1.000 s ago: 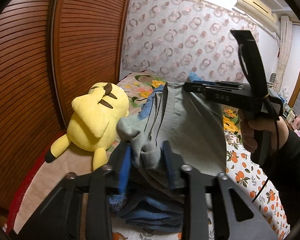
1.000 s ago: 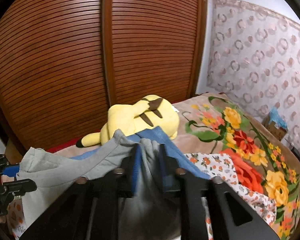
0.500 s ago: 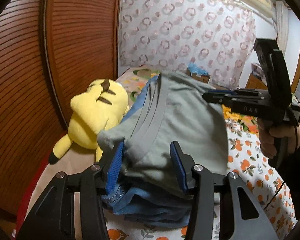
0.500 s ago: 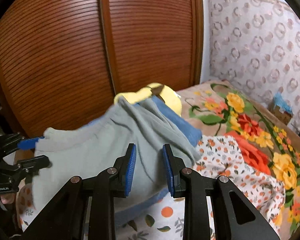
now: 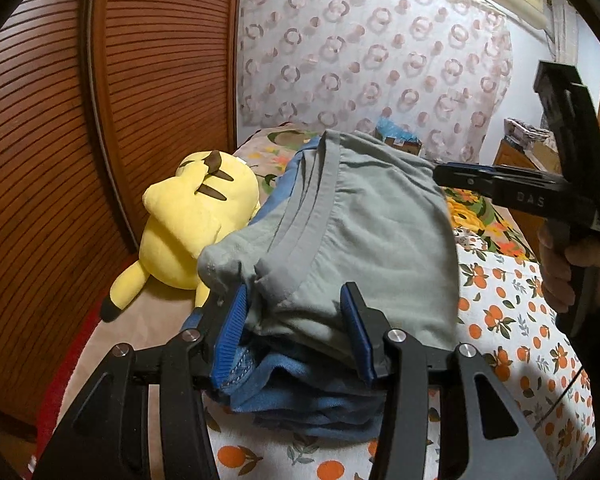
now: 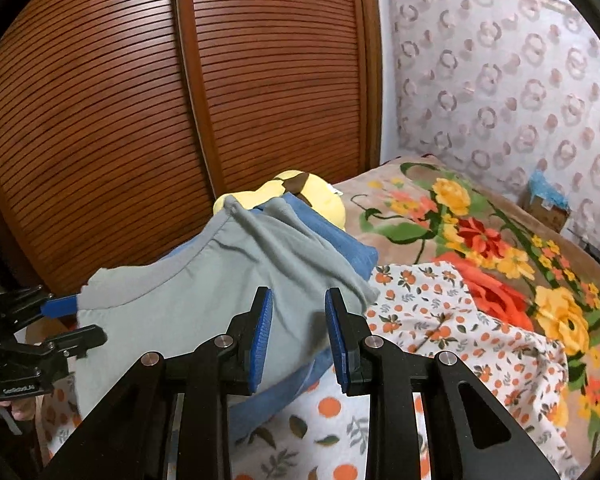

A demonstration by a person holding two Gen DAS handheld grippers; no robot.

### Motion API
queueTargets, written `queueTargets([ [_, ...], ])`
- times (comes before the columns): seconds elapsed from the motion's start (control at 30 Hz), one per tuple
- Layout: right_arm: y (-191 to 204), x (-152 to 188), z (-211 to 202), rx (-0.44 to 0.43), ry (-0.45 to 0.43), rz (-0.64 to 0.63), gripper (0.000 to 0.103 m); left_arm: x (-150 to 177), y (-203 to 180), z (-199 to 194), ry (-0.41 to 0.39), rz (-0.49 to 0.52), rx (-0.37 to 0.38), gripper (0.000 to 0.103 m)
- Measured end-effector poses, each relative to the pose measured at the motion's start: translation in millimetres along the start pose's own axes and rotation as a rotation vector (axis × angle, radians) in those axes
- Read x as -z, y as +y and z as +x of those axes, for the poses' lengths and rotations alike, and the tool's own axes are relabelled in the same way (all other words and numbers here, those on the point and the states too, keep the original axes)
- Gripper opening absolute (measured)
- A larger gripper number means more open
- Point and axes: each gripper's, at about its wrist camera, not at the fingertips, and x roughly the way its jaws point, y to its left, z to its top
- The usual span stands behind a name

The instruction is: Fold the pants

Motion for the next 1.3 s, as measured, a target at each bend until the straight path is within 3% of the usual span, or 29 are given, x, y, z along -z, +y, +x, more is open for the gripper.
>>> queueTargets([
  [0.13,12,11,-26,0.027,-0.024,0.03,0.042,2,-6,-13,-0.015,0.025,0.008,0.05],
  [0.2,19,19,-39,0.041,-0.028,0.043,0.048,4,-8,-19,-0.021,0.036,0.021,0.062],
  [0.23,23,23,-45,0.051,-0.028,0.048,0.05,4,-10,-23,-0.028,0.04,0.035,0.074],
  [0.37,35,39,-68,0.083,-0.032,0.07,0.057,8,-19,-37,-0.041,0.056,0.07,0.08],
  [0.63,55,68,-107,0.132,-0.051,0.124,0.069,19,-36,-58,-0.049,0.09,0.099,0.083],
  [0.8,63,82,-125,0.162,-0.06,0.144,0.083,27,-40,-66,-0.054,0.091,0.124,0.083],
  [1.3,97,120,-172,0.256,-0.078,0.18,0.089,48,-59,-83,-0.053,0.13,0.194,0.082],
])
